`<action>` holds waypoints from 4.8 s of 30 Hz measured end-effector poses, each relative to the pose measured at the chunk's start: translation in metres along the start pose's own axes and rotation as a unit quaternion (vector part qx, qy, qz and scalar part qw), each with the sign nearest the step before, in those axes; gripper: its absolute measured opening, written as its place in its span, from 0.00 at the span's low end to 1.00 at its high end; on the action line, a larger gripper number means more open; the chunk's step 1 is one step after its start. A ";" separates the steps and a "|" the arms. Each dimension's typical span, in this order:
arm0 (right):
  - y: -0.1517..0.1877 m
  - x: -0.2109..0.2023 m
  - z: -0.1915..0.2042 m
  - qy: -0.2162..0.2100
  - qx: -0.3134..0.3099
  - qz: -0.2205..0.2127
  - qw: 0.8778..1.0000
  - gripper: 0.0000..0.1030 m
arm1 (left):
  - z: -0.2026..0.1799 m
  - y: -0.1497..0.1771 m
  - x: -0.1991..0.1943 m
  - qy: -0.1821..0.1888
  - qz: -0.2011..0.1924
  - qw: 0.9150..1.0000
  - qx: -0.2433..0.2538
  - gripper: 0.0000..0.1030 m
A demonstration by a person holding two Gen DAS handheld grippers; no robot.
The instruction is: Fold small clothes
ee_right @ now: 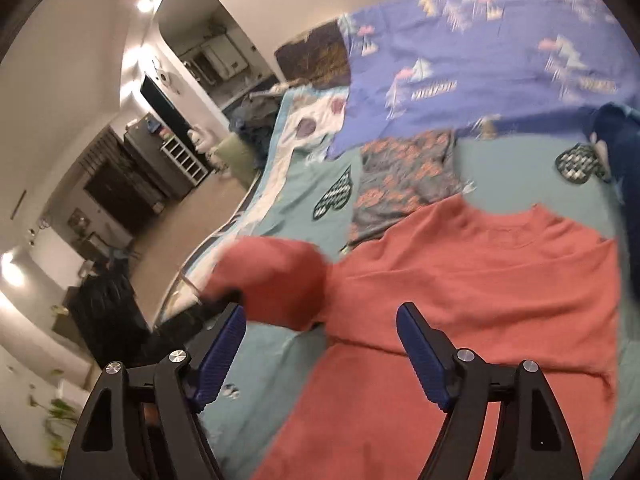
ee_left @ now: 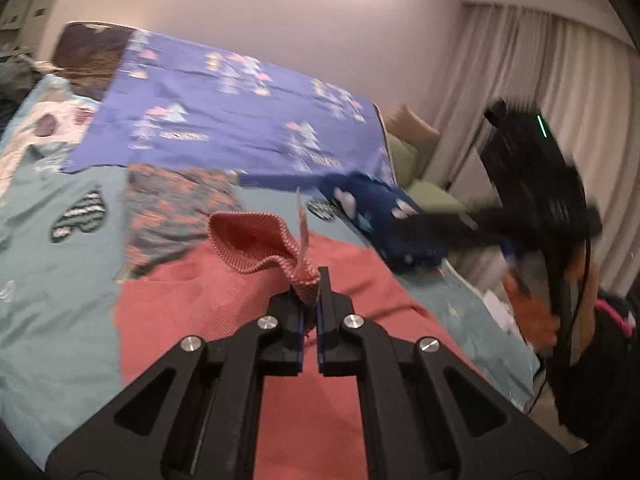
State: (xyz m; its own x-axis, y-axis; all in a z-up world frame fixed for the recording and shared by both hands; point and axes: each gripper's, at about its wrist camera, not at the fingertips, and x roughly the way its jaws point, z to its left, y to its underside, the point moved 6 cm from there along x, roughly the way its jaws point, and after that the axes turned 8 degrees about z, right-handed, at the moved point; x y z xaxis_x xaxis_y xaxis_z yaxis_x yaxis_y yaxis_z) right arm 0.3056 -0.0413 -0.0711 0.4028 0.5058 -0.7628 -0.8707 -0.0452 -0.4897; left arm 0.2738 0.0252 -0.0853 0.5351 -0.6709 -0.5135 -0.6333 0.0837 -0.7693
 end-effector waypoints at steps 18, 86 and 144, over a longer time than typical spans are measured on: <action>0.041 0.073 -0.089 0.047 0.093 0.244 0.964 0.82 | -0.114 0.106 0.107 -0.152 0.147 0.944 0.254 0.05; -0.024 0.001 -0.252 0.136 0.041 0.128 0.982 0.04 | -0.162 0.000 0.184 -0.064 0.104 0.991 0.055 0.39; 0.081 0.012 -0.210 0.234 -0.013 0.001 0.972 0.55 | 0.040 0.057 0.099 -0.131 0.145 0.978 -0.069 0.59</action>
State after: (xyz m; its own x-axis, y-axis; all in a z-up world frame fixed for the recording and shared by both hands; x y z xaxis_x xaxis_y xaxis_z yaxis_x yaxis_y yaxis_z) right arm 0.2995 -0.2192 -0.2084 0.4899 0.0587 -0.8698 -0.8671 -0.0704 -0.4931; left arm 0.3133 -0.0071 -0.1951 0.4359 -0.4195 -0.7963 -0.8393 0.1299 -0.5279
